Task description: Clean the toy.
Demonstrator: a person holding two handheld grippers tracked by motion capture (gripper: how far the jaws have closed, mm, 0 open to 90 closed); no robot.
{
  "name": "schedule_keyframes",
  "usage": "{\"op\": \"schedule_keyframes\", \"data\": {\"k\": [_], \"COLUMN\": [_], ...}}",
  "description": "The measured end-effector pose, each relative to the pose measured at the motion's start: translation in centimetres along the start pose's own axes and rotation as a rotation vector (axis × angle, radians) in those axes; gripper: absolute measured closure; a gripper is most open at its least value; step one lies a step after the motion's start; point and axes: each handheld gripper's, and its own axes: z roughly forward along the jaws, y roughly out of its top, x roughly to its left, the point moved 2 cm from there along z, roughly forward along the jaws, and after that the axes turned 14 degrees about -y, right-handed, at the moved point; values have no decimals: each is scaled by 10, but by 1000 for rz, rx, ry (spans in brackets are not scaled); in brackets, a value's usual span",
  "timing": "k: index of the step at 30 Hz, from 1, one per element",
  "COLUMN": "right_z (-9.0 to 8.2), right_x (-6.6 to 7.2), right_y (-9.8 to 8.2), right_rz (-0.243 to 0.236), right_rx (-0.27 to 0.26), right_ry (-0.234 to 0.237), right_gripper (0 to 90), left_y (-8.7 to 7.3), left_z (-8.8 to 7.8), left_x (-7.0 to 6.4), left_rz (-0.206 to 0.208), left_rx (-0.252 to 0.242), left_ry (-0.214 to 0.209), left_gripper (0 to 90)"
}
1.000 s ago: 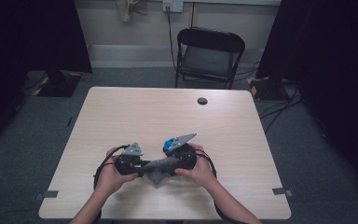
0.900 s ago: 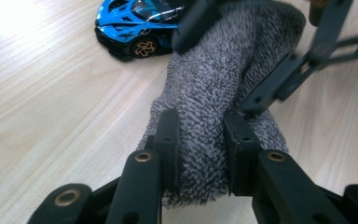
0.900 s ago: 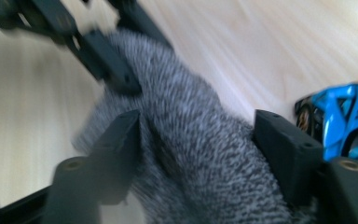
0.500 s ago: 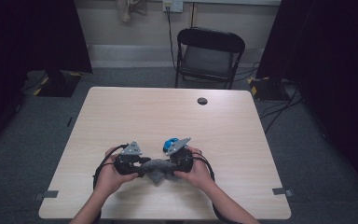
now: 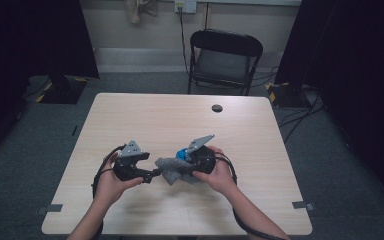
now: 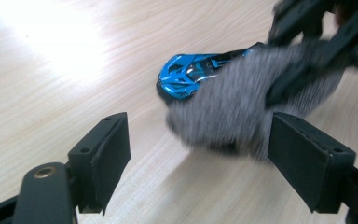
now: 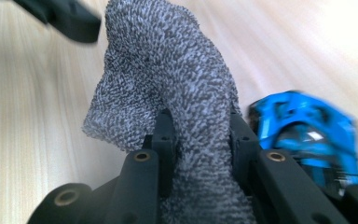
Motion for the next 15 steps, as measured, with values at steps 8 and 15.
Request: {"op": "schedule_keyframes", "data": {"k": [8, 15], "right_z": [-21, -42], "right_x": [-19, -40], "right_y": [-5, -27], "right_rz": [-3, 30], "right_rx": [10, 10], "right_ry": [-28, -44], "right_gripper": [699, 697], "left_y": [-3, 10], "left_z": [27, 45], "left_x": [0, 3], "left_rz": [-24, -32], "left_rx": [20, 5], "left_ry": [-49, -70], "left_gripper": [189, 181]}}
